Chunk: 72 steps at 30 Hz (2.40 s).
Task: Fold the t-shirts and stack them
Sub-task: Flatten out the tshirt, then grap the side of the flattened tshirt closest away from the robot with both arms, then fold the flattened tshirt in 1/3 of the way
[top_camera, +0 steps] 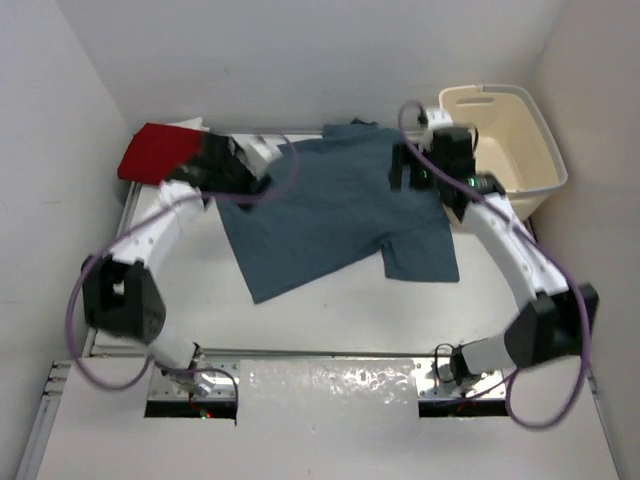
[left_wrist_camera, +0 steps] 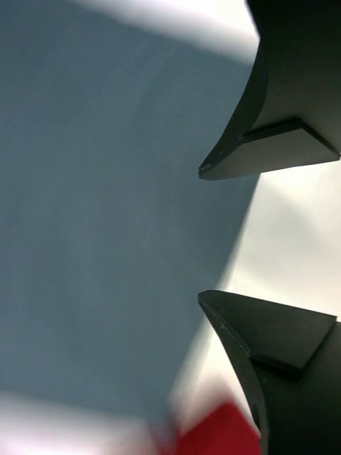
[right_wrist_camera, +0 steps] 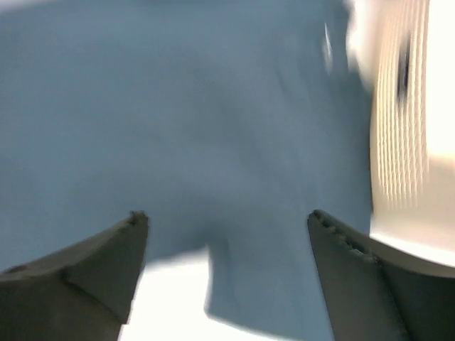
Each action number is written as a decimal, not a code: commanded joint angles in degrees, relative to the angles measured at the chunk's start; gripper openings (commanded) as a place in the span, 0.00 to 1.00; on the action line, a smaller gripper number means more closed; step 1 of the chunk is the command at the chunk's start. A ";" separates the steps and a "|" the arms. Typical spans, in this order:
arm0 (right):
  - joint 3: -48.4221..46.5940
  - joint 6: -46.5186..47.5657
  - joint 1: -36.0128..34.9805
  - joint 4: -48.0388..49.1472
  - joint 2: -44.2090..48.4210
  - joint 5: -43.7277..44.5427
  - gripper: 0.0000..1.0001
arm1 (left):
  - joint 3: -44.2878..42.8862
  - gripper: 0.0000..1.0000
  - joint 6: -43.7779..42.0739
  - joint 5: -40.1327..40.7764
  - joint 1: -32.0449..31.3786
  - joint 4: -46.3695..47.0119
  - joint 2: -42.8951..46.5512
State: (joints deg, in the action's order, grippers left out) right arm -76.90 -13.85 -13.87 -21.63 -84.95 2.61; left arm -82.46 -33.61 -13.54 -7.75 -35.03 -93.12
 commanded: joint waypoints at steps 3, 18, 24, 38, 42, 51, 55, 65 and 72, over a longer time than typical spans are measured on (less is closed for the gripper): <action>26.52 -4.86 1.47 -1.93 10.48 4.16 0.82 | 24.60 0.63 -12.54 3.34 -9.83 -1.54 6.55; 45.35 -14.02 18.26 16.08 4.63 2.85 0.88 | 38.15 0.70 -7.79 13.19 -19.23 9.98 0.75; 45.87 -13.40 18.17 16.62 -1.63 4.23 0.81 | 40.88 0.59 -7.88 15.65 -19.23 8.93 1.19; 53.61 -15.51 18.00 -7.08 26.38 -5.69 0.00 | 44.83 0.00 -12.35 20.31 -16.69 -5.28 15.06; 52.12 -17.44 17.38 -22.03 44.81 -6.83 0.00 | 46.68 0.00 -15.35 22.24 -16.33 -12.25 23.85; 41.50 -15.17 17.21 -42.35 51.90 -10.43 0.00 | 47.22 0.00 -21.66 23.12 -11.33 -22.54 30.98; 34.38 -12.44 17.30 -36.58 44.47 -10.78 0.00 | 42.65 0.00 -27.21 22.33 -5.62 -20.62 31.43; 21.72 -9.46 11.16 -8.44 15.12 -7.71 0.00 | 23.67 0.00 -26.95 17.31 -4.29 -17.19 9.02; 13.56 -6.37 7.45 -3.86 -1.44 -4.03 0.00 | 16.11 0.00 -26.26 18.81 -0.08 -13.24 -3.01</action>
State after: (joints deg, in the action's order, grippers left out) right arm -58.83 -22.46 -6.61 -30.15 -83.94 -4.71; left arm -62.67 -59.75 4.75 -10.33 -51.16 -93.54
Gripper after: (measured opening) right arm 0.002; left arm 0.009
